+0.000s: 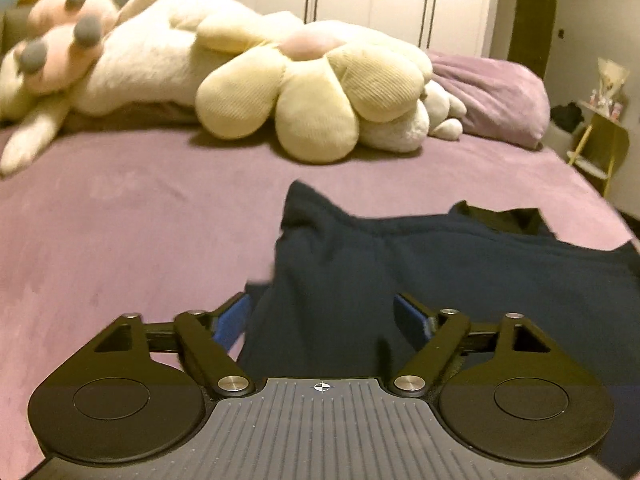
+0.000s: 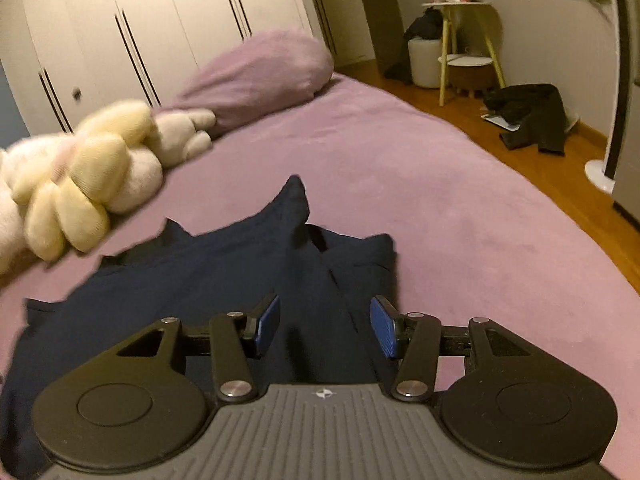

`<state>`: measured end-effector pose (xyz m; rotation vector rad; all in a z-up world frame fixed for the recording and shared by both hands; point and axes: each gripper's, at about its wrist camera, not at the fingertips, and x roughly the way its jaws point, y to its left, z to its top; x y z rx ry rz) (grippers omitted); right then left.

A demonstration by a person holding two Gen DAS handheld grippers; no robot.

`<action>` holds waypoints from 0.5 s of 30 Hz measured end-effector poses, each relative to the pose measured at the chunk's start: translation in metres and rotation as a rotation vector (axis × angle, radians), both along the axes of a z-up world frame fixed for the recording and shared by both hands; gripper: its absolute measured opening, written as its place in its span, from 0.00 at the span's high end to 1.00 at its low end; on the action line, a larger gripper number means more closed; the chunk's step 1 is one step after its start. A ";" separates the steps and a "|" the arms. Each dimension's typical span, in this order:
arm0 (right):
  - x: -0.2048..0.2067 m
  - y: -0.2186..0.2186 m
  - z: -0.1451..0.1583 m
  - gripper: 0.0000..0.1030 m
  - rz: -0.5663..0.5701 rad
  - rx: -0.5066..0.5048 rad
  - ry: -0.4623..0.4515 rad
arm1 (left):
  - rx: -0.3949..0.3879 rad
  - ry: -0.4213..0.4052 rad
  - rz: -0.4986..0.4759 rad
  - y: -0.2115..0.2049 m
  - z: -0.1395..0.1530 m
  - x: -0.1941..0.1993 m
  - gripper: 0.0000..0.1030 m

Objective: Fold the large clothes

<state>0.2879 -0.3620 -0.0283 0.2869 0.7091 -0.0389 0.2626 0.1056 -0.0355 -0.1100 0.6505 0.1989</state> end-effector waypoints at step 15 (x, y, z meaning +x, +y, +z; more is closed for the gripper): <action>0.098 0.028 -0.063 0.80 -0.062 -0.273 -0.023 | -0.072 0.040 0.208 0.016 -0.061 0.087 0.10</action>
